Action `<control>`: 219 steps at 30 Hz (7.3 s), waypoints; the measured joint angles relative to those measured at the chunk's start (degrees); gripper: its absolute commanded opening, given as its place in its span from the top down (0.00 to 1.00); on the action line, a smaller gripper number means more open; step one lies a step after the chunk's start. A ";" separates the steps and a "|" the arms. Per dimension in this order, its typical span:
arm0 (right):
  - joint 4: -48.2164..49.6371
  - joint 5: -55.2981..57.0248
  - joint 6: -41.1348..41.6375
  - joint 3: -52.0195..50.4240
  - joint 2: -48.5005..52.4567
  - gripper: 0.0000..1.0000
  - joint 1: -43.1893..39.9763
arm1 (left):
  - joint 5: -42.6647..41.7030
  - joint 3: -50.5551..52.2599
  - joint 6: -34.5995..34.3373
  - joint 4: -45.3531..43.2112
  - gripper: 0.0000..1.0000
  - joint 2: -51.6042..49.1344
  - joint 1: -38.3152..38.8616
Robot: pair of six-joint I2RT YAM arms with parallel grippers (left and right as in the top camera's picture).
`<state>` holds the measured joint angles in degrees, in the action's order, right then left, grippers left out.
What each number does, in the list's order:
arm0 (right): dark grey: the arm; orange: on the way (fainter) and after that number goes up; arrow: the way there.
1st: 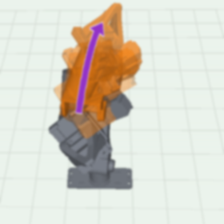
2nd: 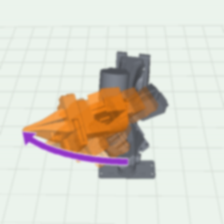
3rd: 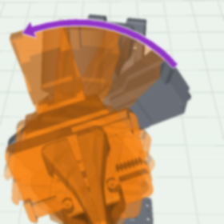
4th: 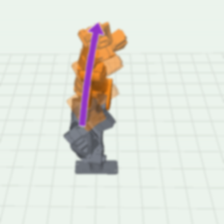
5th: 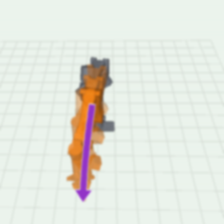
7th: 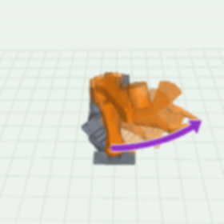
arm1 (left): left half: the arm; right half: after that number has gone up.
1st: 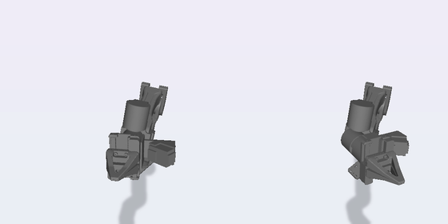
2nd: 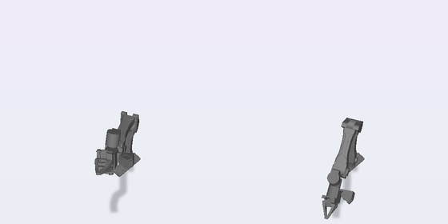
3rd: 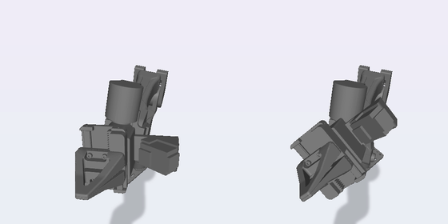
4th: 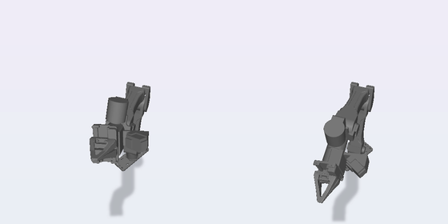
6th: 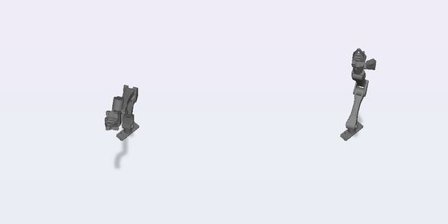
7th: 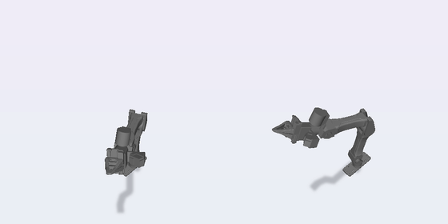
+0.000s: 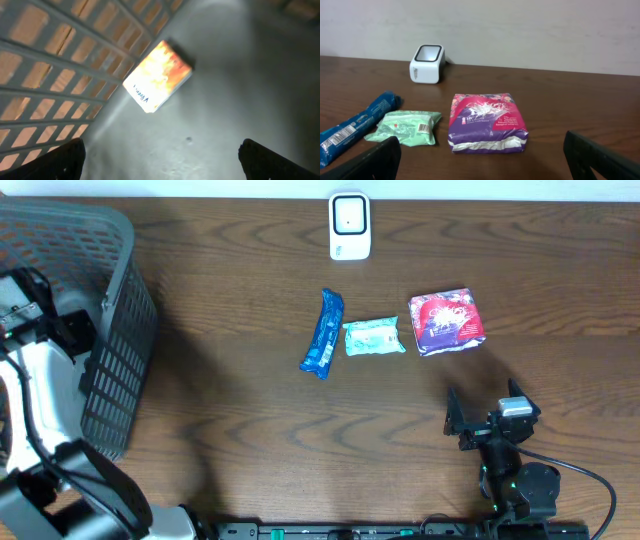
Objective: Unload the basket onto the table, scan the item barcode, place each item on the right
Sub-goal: 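Reach into the basket and grasp the small orange box with left gripper, then place the orange box left of the blue bar and hold position, then move the right gripper to the purple-red pack and grasp it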
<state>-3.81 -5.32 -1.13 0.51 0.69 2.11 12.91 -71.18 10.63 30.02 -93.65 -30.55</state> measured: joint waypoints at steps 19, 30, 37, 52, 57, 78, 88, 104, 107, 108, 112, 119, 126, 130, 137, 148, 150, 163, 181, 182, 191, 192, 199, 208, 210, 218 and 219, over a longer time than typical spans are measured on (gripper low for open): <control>0.00 0.00 0.00 0.00 0.00 0.01 0.00 | 3.34 0.00 3.61 -7.48 0.20 -11.47 0.00; 0.00 0.00 0.00 0.00 0.00 0.01 0.00 | 3.74 0.00 7.50 -13.99 0.22 -17.07 0.00; -0.02 0.00 0.00 0.00 0.00 0.01 0.00 | 3.72 0.00 8.76 -17.38 0.28 -17.09 -0.61; -0.02 0.00 0.00 0.00 0.00 0.01 0.00 | -2.01 -0.04 9.11 -17.27 0.93 -18.21 -4.44; -0.02 0.00 0.00 0.00 0.00 0.01 0.00 | -2.10 -0.24 9.03 -17.20 0.93 -17.90 -4.44; 0.00 0.00 0.00 0.00 0.00 0.01 0.00 | -29.99 0.20 -19.89 -22.25 0.93 21.59 2.71; -0.04 0.00 0.00 0.00 0.00 0.01 -0.02 | -34.14 0.20 -28.41 -19.28 0.93 22.43 31.54; 0.00 0.02 0.00 0.00 0.00 0.01 0.00 | -6.25 0.20 -35.28 -6.45 0.93 -2.34 51.36; -0.02 0.02 0.00 0.00 0.00 0.01 0.00 | -5.62 0.20 -36.72 -8.11 0.83 -8.24 52.72; -0.02 0.02 0.00 0.00 0.00 0.01 -0.02 | -5.42 0.20 -37.05 -8.59 0.83 -10.16 53.24; -0.02 0.02 0.00 0.00 0.00 0.01 0.00 | -5.18 0.22 -37.88 -9.66 0.63 -13.73 54.45; -0.02 0.02 0.00 0.00 0.00 0.01 -0.02 | -4.96 0.20 -38.16 -9.97 0.39 -12.83 54.75; 0.00 0.02 0.00 0.00 0.00 0.01 0.00 | -5.03 0.22 -32.87 -8.92 0.23 0.11 53.81; 0.00 0.02 0.00 0.00 -0.02 0.01 0.00 | -4.55 0.02 -30.84 -4.02 0.02 11.13 51.32; 0.00 0.02 0.00 0.00 0.00 0.01 0.00 | -3.54 -0.09 -29.64 9.75 0.02 18.45 47.76; 0.04 0.02 0.00 0.00 0.00 0.01 0.00 | -3.54 -0.07 -29.59 17.66 0.02 18.12 47.67; 0.52 0.02 0.00 0.00 0.00 0.01 -0.02 | -3.54 -0.07 -29.59 17.68 0.02 18.12 47.67; 24.17 -18.25 17.29 -0.11 0.00 0.01 -0.02 | -3.54 -0.07 -29.59 17.73 0.02 18.12 47.67; -36.11 -14.32 2.08 60.08 54.62 0.01 -2.49 | -3.52 -0.04 -29.59 17.75 0.02 18.01 47.67; -39.34 -14.53 1.38 64.72 59.54 0.01 -2.82 | -3.54 -0.04 -29.59 17.70 0.02 18.01 47.67; -50.80 -20.11 2.95 84.56 85.40 0.01 -4.13 | -3.54 -0.04 -29.59 17.75 0.02 18.01 47.67; -50.27 -19.45 4.20 84.63 86.84 0.01 -4.90 | -3.54 -0.04 -29.59 17.77 0.02 18.01 47.67; -48.78 -19.67 5.57 85.20 97.74 0.01 -12.98 | -3.54 -0.04 -29.59 17.75 0.02 18.01 47.67; -59.80 -22.12 -1.42 96.76 116.43 0.01 -15.23 | -3.54 -0.04 -29.59 17.75 0.02 18.01 47.67; -59.23 -22.14 -3.34 98.68 119.58 0.04 -15.23 | -3.54 -0.04 -29.59 17.75 0.02 18.01 47.67; -53.62 -23.23 -6.25 100.17 123.73 0.21 -15.39 | -3.54 -0.04 -29.59 17.75 0.02 18.01 47.67; -53.62 -23.61 -6.38 100.26 124.19 0.22 -15.41 | -3.54 -0.04 -29.59 17.75 0.02 18.01 47.67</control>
<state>-57.43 -28.93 -7.51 100.77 124.88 -13.30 9.37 -71.22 -18.96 47.77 -75.64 17.12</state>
